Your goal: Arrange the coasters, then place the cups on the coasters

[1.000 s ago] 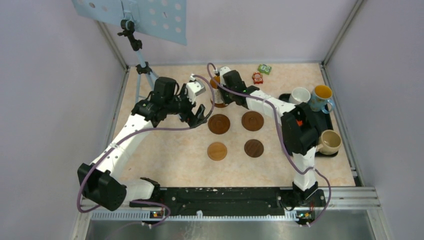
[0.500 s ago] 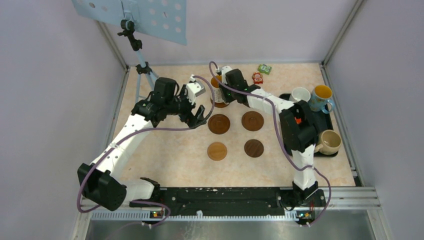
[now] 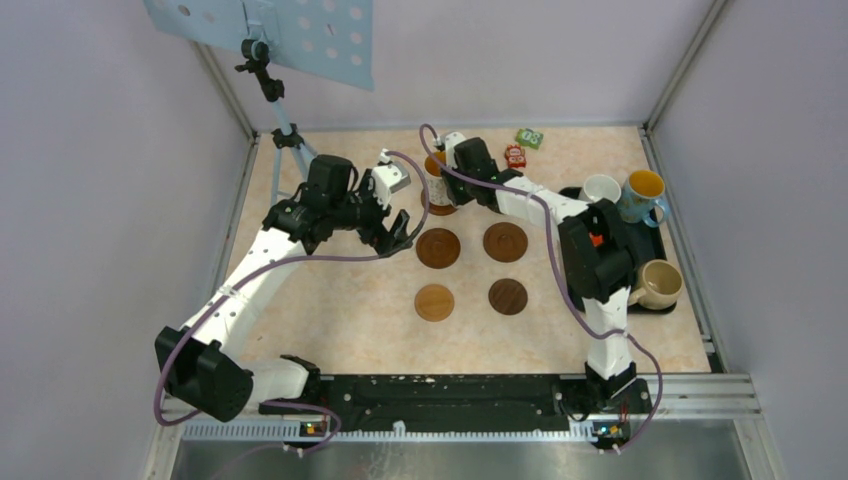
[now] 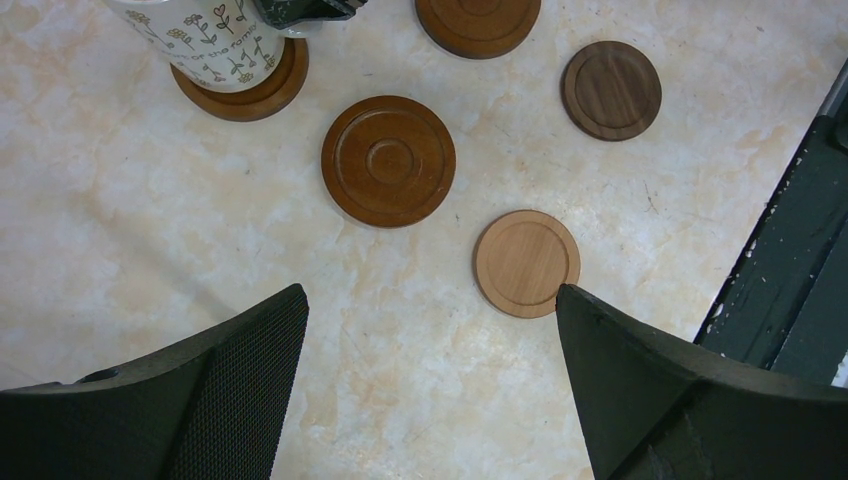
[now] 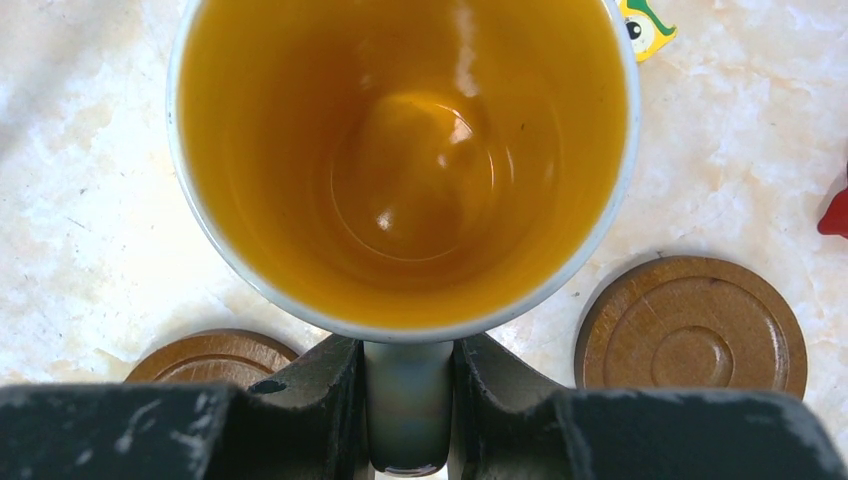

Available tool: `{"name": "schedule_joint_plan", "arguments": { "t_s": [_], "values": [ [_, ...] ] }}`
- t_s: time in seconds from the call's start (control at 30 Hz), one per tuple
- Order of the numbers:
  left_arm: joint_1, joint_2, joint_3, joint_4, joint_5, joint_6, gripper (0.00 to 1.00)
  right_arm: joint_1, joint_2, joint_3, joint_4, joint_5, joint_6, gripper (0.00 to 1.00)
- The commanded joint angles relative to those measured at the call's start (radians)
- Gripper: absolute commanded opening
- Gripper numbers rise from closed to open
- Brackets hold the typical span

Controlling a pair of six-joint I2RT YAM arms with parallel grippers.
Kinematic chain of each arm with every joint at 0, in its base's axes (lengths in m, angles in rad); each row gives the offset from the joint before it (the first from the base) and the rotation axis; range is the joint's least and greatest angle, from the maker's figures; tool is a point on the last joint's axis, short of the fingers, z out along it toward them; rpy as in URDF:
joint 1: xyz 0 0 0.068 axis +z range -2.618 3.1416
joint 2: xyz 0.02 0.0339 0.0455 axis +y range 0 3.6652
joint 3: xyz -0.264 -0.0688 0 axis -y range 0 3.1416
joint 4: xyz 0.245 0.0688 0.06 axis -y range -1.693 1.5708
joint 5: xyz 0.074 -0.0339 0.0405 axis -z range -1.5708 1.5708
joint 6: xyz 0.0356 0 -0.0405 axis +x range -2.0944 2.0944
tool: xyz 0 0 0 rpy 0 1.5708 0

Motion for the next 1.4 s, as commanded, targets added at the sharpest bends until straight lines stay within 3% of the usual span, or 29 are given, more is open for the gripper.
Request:
{"name": "schedule_joint_plan", "arguments": {
  "t_s": [0.0,0.43,0.67,0.8,1.13,1.3,1.37],
  "values": [
    [0.004,-0.015,0.021,0.013,-0.003,0.009,0.99,-0.007,-0.02,0.034,0.155,-0.006,-0.012,0.0],
    [0.005,-0.017,0.018,0.012,-0.013,0.015,0.99,-0.008,0.007,0.042,0.123,-0.035,-0.004,0.11],
    [0.006,-0.02,0.013,0.012,-0.022,0.02,0.99,-0.008,-0.007,0.036,0.107,-0.04,0.006,0.47],
    [0.005,-0.018,0.012,0.009,-0.018,0.02,0.99,-0.009,-0.034,0.037,0.095,-0.047,0.002,0.61],
    [0.008,-0.012,0.022,-0.024,0.0,0.027,0.99,-0.054,-0.182,0.029,-0.023,-0.167,-0.018,0.69],
    [0.008,-0.015,0.034,-0.048,0.014,0.038,0.99,-0.134,-0.296,0.014,-0.156,-0.279,-0.051,0.7],
    [0.008,-0.018,0.031,-0.05,0.022,0.041,0.99,-0.188,-0.367,-0.013,-0.209,-0.344,-0.07,0.76]
  ]
}}
